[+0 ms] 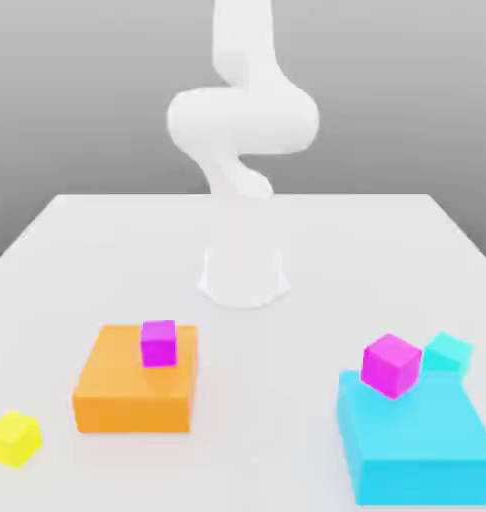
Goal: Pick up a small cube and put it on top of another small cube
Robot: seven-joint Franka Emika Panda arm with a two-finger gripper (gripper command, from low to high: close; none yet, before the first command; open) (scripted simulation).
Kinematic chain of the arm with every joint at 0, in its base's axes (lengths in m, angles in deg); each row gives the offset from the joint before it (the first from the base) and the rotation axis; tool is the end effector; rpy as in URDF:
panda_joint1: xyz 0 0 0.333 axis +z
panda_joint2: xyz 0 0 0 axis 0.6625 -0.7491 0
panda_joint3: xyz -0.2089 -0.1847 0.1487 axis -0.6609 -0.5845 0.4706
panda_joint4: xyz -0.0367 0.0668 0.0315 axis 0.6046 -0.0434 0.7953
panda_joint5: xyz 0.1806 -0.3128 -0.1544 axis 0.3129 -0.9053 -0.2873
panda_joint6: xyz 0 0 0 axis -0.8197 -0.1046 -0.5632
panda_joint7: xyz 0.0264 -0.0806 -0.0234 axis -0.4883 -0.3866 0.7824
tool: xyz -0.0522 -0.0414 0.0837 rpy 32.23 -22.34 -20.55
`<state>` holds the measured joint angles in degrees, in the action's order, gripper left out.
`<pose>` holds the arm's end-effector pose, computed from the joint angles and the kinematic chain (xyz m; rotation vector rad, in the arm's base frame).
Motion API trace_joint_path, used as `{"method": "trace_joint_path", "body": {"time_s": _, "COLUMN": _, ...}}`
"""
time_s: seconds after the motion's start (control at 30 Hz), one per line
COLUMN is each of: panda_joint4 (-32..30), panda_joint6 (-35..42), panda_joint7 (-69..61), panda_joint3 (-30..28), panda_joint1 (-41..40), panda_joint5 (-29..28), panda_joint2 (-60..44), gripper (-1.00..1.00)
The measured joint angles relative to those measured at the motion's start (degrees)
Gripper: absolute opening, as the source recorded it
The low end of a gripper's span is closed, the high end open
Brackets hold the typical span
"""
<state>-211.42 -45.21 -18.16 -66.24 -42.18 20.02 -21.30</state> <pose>0.3795 -0.0216 0.6778 -2.4721 1.0823 -0.9562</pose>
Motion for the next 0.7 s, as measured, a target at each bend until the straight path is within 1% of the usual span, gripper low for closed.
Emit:
{"method": "trace_joint_path", "body": {"time_s": 0.2, "panda_joint4": -1.05, "panda_joint6": -4.55, "panda_joint7": -3.13, "panda_joint3": -5.28, "panda_joint1": -1.5, "panda_joint5": 0.29, "panda_joint2": -12.67, "gripper": 0.0}}
{"method": "trace_joint_path", "body": {"time_s": 0.37, "panda_joint4": -1.91, "panda_joint6": -8.26, "panda_joint7": -6.58, "panda_joint3": -9.69, "panda_joint1": -2.98, "panda_joint5": 1.78, "panda_joint2": -22.96, "gripper": 0.0}}
{"method": "trace_joint_path", "body": {"time_s": 0.53, "panda_joint4": -2.74, "panda_joint6": -11.9, "panda_joint7": -11.0, "panda_joint3": -13.66, "panda_joint1": -4.89, "panda_joint5": 4.63, "panda_joint2": -33.43, "gripper": 0.0}}
{"method": "trace_joint_path", "body": {"time_s": 0.7, "panda_joint4": -3.54, "panda_joint6": -15.43, "panda_joint7": -16.14, "panda_joint3": -15.49, "panda_joint1": -9.6, "panda_joint5": 8.53, "panda_joint2": -44.1, "gripper": 0.0}}
